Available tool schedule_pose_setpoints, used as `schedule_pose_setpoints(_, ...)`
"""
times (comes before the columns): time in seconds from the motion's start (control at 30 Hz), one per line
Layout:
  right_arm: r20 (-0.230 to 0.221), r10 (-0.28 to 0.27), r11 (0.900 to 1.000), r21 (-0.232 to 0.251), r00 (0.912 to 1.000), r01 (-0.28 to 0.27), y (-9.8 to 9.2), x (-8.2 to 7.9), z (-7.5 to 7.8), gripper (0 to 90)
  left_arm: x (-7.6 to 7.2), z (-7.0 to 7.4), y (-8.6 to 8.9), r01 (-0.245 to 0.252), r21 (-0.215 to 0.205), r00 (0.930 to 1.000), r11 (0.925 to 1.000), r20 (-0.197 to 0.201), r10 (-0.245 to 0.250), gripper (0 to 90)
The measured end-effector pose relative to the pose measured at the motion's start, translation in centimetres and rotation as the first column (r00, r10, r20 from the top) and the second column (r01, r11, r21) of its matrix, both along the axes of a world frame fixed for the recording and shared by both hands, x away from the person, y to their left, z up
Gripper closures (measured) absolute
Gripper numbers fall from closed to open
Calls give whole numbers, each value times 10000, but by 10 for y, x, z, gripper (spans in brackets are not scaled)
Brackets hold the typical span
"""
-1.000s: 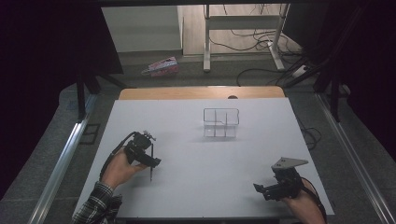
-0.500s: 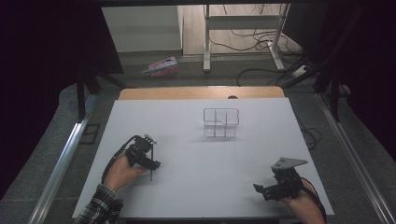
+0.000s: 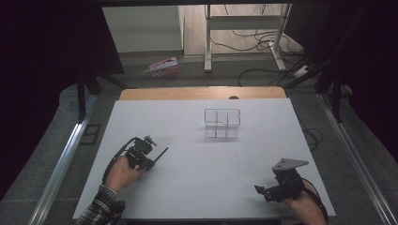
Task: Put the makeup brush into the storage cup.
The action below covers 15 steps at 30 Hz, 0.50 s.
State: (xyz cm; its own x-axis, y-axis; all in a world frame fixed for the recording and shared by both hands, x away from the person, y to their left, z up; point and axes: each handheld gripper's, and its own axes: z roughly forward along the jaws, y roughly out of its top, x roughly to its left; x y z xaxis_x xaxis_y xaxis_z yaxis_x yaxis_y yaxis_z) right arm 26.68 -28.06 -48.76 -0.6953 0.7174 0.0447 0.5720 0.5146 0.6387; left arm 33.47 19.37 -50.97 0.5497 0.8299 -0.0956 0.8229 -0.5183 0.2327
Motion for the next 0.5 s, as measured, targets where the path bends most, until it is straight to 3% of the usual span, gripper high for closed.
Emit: schedule_pose_setpoints(0.5, -10, 13, 10000, -10, 10000, -13, 0, 0, 0, 33, -2, 7, 4, 349, -771, 9990, 9964, 314, -326, 861)
